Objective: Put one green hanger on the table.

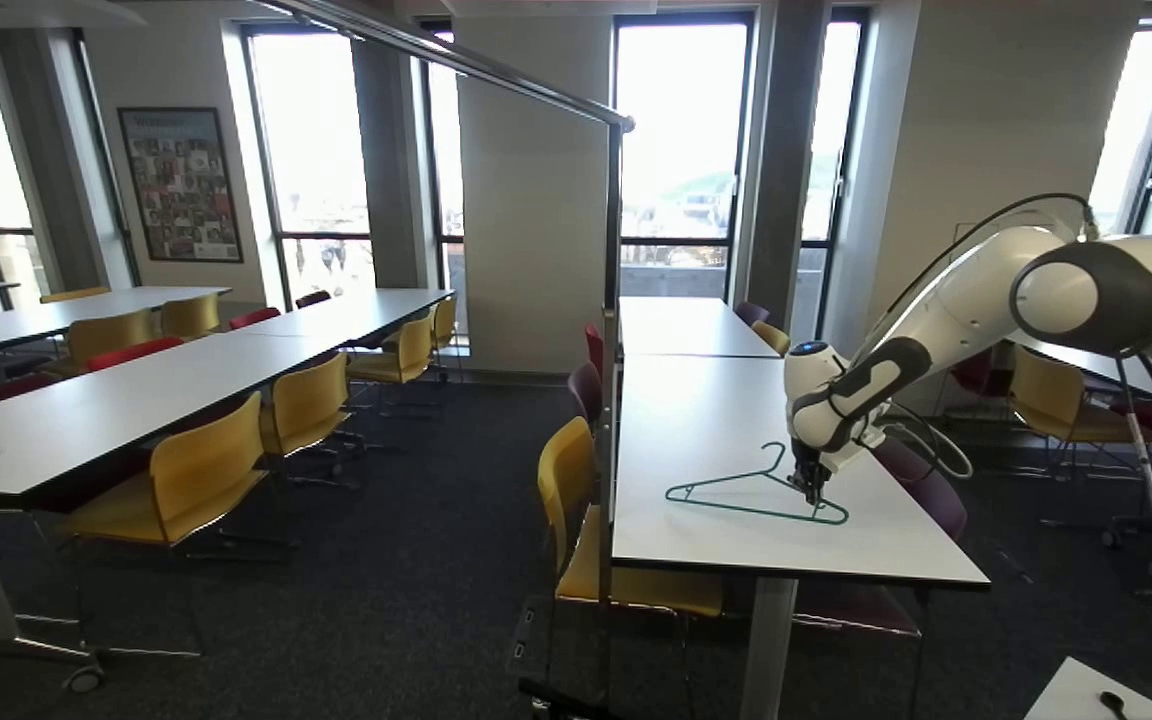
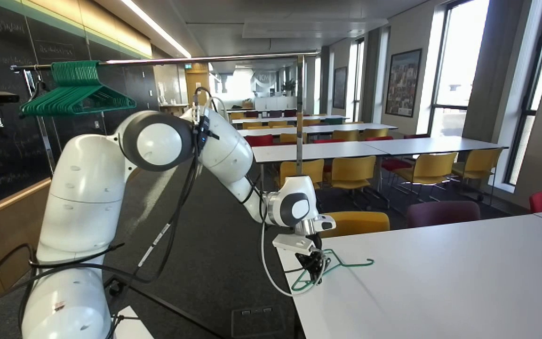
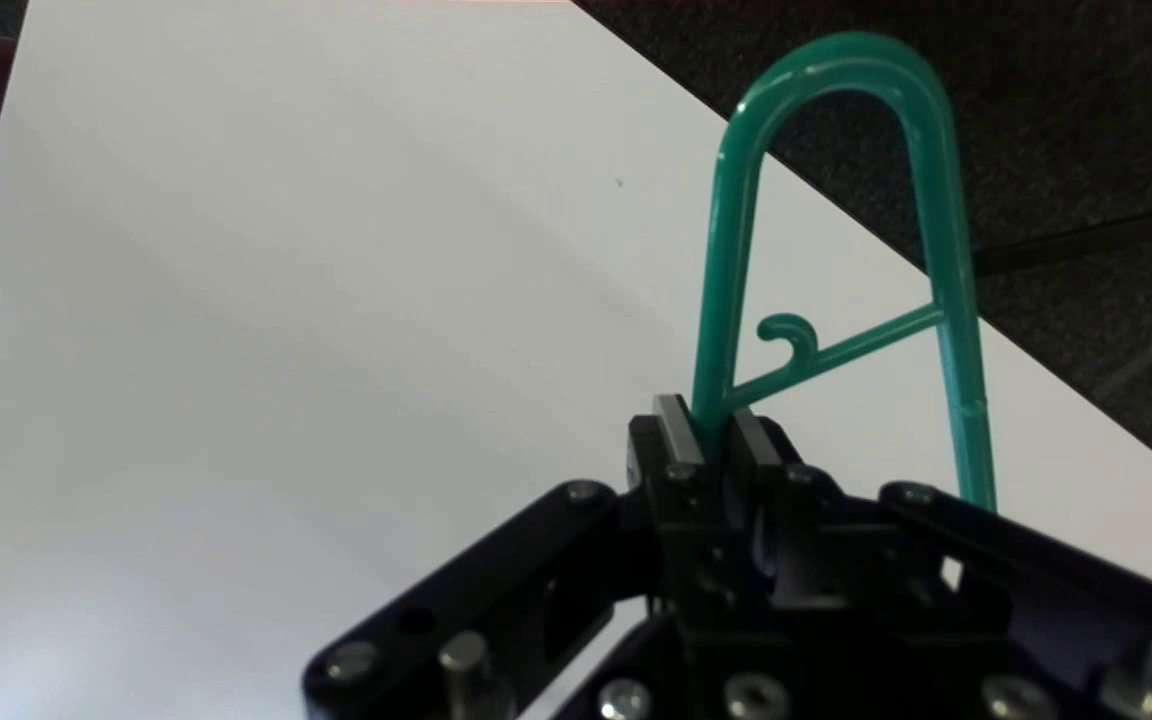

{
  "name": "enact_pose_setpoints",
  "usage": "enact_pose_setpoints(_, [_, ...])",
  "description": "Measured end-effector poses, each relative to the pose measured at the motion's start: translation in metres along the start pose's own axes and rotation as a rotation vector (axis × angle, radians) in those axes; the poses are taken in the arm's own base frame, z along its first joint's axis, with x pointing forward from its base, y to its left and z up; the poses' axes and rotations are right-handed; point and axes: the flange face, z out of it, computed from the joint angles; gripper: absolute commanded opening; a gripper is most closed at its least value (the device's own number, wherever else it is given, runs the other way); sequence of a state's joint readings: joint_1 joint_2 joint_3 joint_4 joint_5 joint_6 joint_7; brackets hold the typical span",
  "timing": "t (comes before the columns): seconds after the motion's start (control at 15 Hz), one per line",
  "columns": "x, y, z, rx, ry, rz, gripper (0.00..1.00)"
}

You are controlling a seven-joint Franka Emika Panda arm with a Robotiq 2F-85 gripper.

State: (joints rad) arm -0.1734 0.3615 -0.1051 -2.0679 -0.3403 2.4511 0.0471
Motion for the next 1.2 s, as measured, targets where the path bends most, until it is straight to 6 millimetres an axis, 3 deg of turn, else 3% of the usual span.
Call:
enact_pose_setpoints(0.27, [0.014,0.009,0.032,-0.02,-0.096,-0.032,0.03])
enact_pose_setpoints(0.6, [0.024,0.031,0.058,-0.05,-0.165,-0.021,0.03])
enact_pose_setpoints(0.67, [0.026,0.035,0.063,-0.055,-0.175,-0.017,0.35])
enact_pose_setpoints(0.8, [0.028,0.041,0.07,-0.065,-0.192,-0.01,0.41])
enact_pose_setpoints(1.2, [0.029,0.041,0.091,-0.077,-0.221,-0.017,0.88])
